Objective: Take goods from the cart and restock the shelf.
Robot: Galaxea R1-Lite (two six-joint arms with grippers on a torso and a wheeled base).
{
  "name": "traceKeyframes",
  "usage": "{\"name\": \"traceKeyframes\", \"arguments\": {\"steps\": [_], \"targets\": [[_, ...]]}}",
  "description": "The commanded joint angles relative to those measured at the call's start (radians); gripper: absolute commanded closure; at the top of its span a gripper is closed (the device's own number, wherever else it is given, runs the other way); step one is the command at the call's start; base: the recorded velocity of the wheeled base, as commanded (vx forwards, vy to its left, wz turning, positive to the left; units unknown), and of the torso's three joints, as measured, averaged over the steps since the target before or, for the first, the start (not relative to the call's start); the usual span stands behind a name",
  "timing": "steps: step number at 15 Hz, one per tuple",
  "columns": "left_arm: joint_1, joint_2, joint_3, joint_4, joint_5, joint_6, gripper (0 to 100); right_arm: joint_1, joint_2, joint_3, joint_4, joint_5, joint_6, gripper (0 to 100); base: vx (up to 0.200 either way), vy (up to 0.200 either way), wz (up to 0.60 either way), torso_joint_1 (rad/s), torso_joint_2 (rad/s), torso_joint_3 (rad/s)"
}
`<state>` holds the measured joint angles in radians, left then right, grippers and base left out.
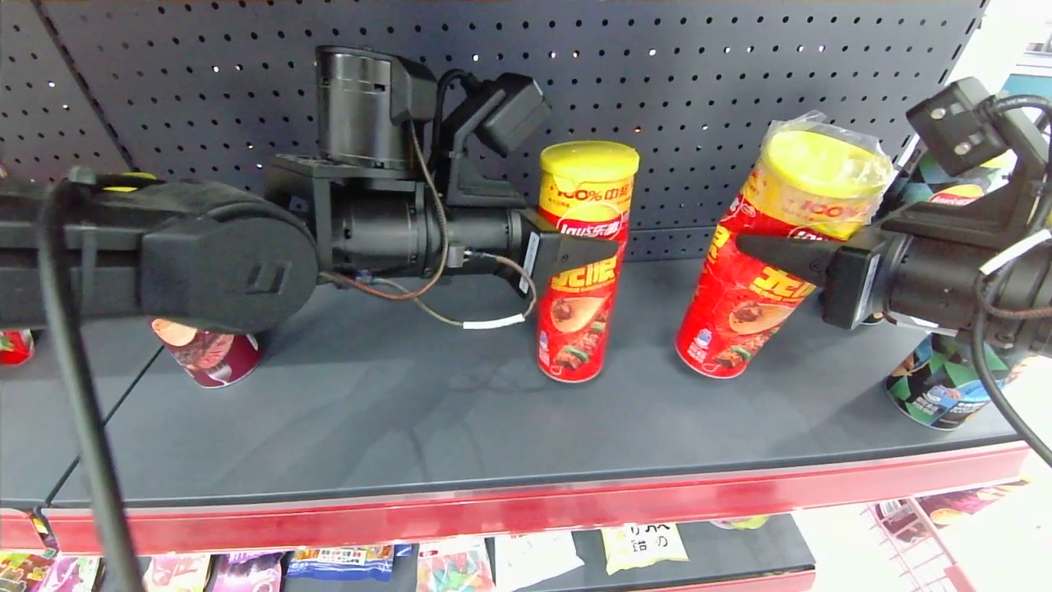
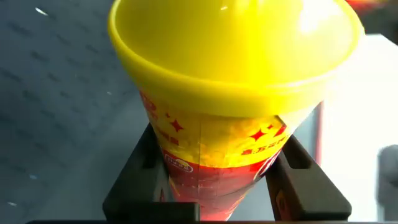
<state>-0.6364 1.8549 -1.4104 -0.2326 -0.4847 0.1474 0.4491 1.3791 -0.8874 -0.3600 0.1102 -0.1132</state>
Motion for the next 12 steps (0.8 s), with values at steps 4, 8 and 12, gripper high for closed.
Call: {"name": "traceKeyframes", "arguments": {"steps": [4, 8, 12], "targets": [[-0.037, -0.178, 0.228, -0.008, -0.063, 0.084, 100, 0.003, 0.008, -0.001, 0.0, 0.0, 0.0, 100, 0.0, 0.0, 0.0, 0.0, 0.0, 0.0], [-0.068, -0.194, 0.277, -0.01, -0.061, 0.086, 100, 0.011, 0.009, -0.005, 0.001, 0.0, 0.0, 100, 0.0, 0.0, 0.0, 0.0, 0.0, 0.0], [-0.069, -0.195, 0.354, -0.096, -0.064, 0.084, 100, 0.011, 0.015, -0.01, 0.0, 0.002, 0.0, 100, 0.0, 0.0, 0.0, 0.0, 0.0, 0.0]]}}
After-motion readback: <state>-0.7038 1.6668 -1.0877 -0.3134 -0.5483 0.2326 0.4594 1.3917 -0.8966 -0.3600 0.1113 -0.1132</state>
